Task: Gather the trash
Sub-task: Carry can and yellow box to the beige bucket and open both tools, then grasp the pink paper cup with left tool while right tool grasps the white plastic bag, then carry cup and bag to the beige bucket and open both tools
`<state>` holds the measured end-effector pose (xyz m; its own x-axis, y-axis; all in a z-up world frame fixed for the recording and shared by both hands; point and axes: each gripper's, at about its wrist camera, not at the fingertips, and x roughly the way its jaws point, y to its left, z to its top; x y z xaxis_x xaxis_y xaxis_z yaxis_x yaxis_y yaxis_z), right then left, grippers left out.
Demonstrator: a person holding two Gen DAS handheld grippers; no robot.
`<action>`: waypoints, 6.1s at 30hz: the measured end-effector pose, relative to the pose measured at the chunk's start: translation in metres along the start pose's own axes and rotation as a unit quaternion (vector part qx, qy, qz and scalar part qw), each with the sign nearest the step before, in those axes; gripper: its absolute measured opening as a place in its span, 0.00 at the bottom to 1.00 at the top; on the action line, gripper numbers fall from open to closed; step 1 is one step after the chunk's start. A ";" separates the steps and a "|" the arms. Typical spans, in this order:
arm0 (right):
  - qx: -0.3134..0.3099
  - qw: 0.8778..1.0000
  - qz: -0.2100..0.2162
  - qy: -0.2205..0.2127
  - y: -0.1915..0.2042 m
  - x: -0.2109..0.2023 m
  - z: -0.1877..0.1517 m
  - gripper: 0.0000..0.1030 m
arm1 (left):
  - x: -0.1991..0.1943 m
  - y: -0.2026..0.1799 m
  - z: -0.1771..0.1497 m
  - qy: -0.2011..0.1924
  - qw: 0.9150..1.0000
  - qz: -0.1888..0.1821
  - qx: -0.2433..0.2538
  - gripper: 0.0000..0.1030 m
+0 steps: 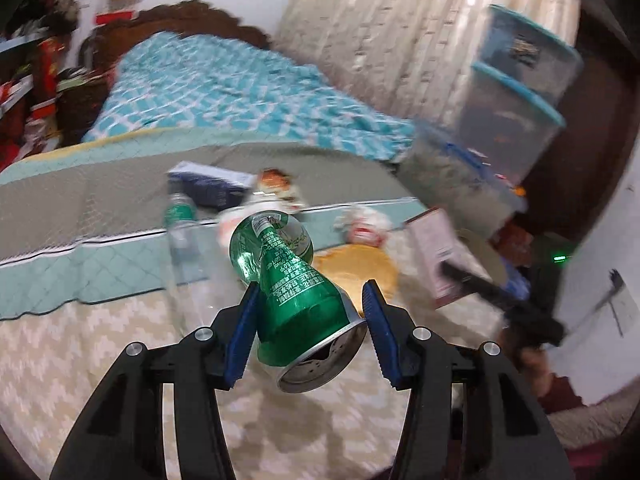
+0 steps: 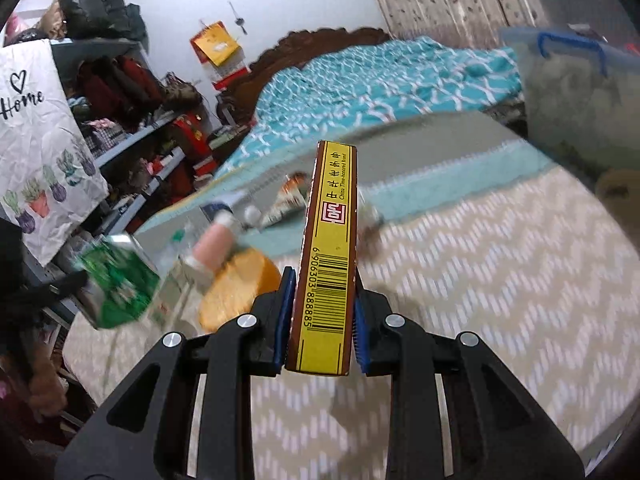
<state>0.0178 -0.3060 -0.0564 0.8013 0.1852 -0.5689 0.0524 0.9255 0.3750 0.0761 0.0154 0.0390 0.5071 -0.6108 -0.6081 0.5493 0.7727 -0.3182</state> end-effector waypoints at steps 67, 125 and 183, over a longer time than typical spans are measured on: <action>0.233 0.928 -0.236 -0.172 -0.260 -0.133 -0.003 0.57 | 0.318 -0.348 0.047 0.150 0.938 -0.156 0.270 0.79; 0.004 0.994 -0.019 0.106 -0.016 0.149 0.069 0.39 | 0.193 0.032 0.047 0.150 0.964 0.213 0.059 0.58; 0.095 0.978 -0.177 -0.058 -0.160 -0.066 -0.038 0.37 | 0.277 -0.226 -0.004 0.226 0.957 -0.074 0.167 0.53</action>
<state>-0.0660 -0.4542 -0.1064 0.7753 -0.1841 -0.6041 0.4390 0.8448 0.3060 0.0900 -0.3277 -0.0607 0.1101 -0.5132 -0.8512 0.8124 0.5398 -0.2204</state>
